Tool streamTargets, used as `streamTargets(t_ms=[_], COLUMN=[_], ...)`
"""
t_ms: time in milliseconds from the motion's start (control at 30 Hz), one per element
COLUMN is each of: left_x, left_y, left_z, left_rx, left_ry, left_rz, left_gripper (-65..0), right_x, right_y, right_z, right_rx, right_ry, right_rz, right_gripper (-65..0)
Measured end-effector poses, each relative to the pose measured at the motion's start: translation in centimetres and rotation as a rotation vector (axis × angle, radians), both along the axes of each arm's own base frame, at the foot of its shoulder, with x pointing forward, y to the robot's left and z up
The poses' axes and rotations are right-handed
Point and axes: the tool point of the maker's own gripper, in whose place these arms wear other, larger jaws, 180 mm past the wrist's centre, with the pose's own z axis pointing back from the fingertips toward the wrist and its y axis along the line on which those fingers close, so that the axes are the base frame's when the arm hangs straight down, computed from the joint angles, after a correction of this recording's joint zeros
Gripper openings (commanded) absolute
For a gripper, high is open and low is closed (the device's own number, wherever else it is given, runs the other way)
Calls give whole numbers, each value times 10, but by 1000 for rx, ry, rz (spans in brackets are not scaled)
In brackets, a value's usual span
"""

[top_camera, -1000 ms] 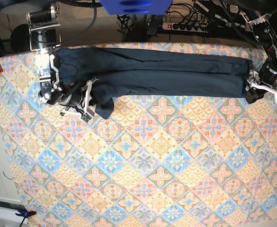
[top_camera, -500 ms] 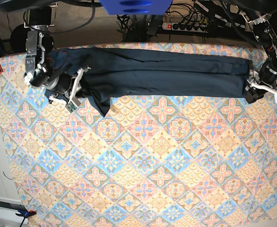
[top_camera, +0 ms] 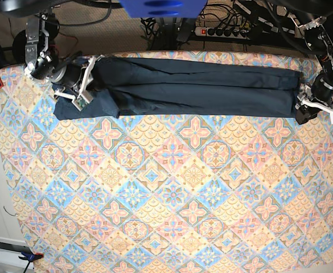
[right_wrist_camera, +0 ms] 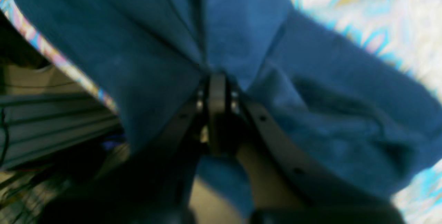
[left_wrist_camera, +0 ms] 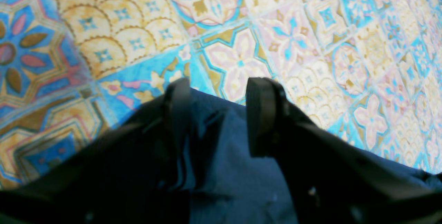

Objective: Layout the t-shirt on the table in an organized manner, then fold the t-shirt properly
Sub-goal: 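Regrasp the t-shirt end with the right gripper and fold it inward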

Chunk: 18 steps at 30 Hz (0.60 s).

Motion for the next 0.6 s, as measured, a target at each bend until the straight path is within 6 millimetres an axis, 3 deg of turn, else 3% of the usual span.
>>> streamTargets(t_ms=[67,233,400,600], left_x=[0,0,0,0], left_y=[0,0,0,0], left_z=[0,0,0,0], left_rx=[0,-2,-2,-1], left_ry=[0,-3,-3,-2], left_rz=[0,2,2,2], left_gripper=[-388,-388,-388,-388], right_x=[-9,-3,-6,-10], right_y=[-4,-4,-6,-8], right_z=[-1,12,9,6], right_rx=[5,45,25,9], right_ry=[21,-3,18,38], right_rz=[2,20,26,32], right_gripper=[-643,-643,-635,-526])
